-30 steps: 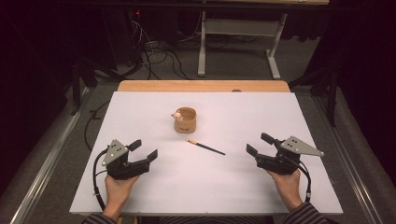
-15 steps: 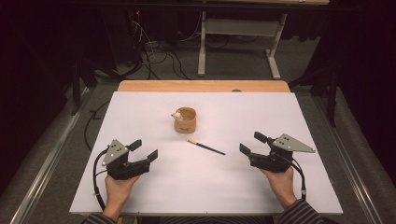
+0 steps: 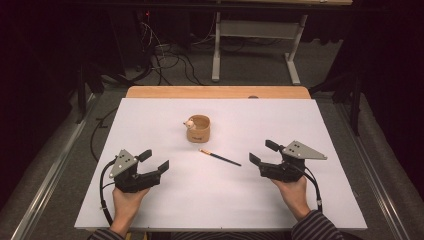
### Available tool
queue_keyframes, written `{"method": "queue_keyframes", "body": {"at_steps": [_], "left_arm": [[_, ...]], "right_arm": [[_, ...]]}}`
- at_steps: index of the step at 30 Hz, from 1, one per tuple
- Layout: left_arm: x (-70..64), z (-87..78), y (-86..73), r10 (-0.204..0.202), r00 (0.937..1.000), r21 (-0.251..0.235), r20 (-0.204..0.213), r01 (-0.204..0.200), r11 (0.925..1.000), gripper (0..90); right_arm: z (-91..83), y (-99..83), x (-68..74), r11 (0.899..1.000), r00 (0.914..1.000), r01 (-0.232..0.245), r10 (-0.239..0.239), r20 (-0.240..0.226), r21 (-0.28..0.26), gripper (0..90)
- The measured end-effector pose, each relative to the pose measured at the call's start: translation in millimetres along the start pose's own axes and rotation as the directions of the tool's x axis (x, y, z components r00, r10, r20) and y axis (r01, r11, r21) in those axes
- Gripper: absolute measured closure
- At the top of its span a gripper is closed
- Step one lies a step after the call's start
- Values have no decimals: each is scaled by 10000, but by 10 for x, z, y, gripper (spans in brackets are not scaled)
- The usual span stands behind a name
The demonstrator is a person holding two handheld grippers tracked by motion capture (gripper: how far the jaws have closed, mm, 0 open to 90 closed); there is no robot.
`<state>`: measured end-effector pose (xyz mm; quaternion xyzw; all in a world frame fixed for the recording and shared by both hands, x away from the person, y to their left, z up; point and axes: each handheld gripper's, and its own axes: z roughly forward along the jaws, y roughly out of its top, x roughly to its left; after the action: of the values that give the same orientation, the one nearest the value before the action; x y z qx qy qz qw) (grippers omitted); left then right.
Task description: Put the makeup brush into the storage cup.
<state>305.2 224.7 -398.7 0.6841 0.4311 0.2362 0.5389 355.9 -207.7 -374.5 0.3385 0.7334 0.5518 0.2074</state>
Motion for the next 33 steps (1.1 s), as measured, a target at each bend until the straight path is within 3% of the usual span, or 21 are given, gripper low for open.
{"method": "queue_keyframes", "body": {"at_steps": [15, 27, 33], "left_arm": [[-1, -1, 0, 2, 10000, -18, -40, -2, 10000, 243], [-3, 3, 0, 15, 10000, 3, -12, -15, 10000, 243], [-4, 4, 0, 13, 10000, 2, 2, -13, 10000, 243]], "right_arm": [[200, 69, 62, 9992, 9989, -368, 363, -304, -161, 204], [345, 140, 129, 9983, 9971, -440, 415, -634, -392, 247], [437, 180, 193, 9992, 9978, -206, 183, -638, -354, 253]]}}
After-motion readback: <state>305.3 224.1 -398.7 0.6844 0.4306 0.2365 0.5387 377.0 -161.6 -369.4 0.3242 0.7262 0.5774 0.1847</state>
